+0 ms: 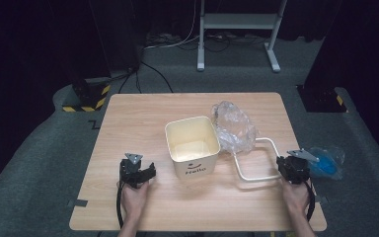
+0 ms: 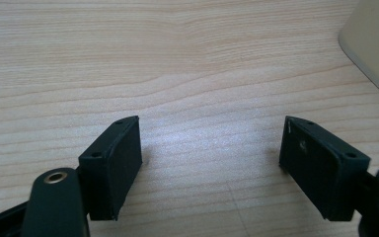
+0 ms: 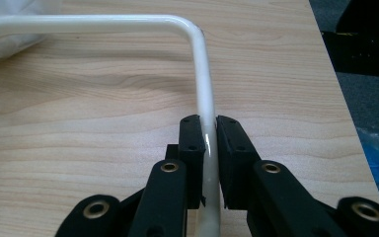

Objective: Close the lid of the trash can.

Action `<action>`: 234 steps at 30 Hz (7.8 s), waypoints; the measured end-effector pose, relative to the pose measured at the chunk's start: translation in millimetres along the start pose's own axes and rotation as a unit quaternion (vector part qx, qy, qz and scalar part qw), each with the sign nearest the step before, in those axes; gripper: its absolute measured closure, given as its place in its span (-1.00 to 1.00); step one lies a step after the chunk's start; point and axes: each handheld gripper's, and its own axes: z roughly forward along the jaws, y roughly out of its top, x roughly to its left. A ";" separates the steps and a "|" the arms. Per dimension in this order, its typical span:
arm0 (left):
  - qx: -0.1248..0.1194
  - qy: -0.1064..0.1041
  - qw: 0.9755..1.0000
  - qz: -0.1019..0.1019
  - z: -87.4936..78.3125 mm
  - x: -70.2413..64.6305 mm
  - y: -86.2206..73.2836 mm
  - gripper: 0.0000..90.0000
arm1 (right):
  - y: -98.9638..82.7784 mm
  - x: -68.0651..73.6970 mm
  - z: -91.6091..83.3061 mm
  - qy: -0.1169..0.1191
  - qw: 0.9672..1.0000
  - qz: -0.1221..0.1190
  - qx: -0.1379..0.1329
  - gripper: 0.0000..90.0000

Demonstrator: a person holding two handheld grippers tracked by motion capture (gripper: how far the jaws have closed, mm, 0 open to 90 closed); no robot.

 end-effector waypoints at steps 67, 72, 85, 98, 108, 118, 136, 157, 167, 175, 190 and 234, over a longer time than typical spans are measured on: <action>0.000 0.000 1.000 -0.001 0.0 0.0 -0.1 -0.47 | 51.5 7.6 -49.4 0.026 0.997 -0.011 -0.070 0.82; 0.000 0.000 1.000 -0.001 0.0 0.0 -0.1 -0.47 | 56.6 12.7 -50.3 0.029 0.997 -0.018 -0.068 0.82; 0.000 -0.001 1.000 -0.001 0.0 0.2 -0.2 -0.46 | 72.4 32.7 -54.9 0.041 0.996 -0.035 -0.071 0.82; 0.000 0.000 1.000 -0.001 0.0 0.3 -0.2 -0.46 | 84.6 54.9 -51.2 0.060 0.995 -0.049 -0.059 0.82; 0.000 0.000 1.000 -0.001 -0.1 0.3 -0.2 -0.46 | 93.8 67.2 -50.5 0.066 0.995 -0.057 -0.048 0.82; 0.000 0.001 1.000 -0.001 -0.1 0.3 -0.2 -0.47 | 102.0 84.4 -47.3 0.076 0.994 -0.069 -0.040 0.82; 0.000 0.001 1.000 -0.002 -0.2 0.1 -0.1 -0.47 | 111.7 111.5 -41.4 0.094 0.992 -0.082 -0.029 0.82; -0.001 0.000 1.000 -0.004 0.0 -0.1 -0.3 -0.46 | 121.9 135.6 -29.9 0.105 0.990 -0.088 -0.015 0.82; -0.001 0.001 1.000 -0.003 -0.1 0.1 -0.2 -0.46 | 124.2 147.4 -24.9 0.109 0.990 -0.093 -0.007 0.82; -0.002 0.001 1.000 -0.003 0.0 0.1 -0.2 -0.46 | 124.7 154.8 -23.8 0.109 0.990 -0.094 -0.004 0.82; -0.003 0.000 1.000 -0.005 0.1 0.1 -0.3 -0.46 | 127.4 170.6 -23.3 0.109 0.990 -0.092 0.000 0.82; -0.002 -0.001 1.000 -0.006 -0.1 0.6 -0.3 -0.47 | 128.5 190.0 -21.5 0.104 0.991 -0.088 -0.001 0.74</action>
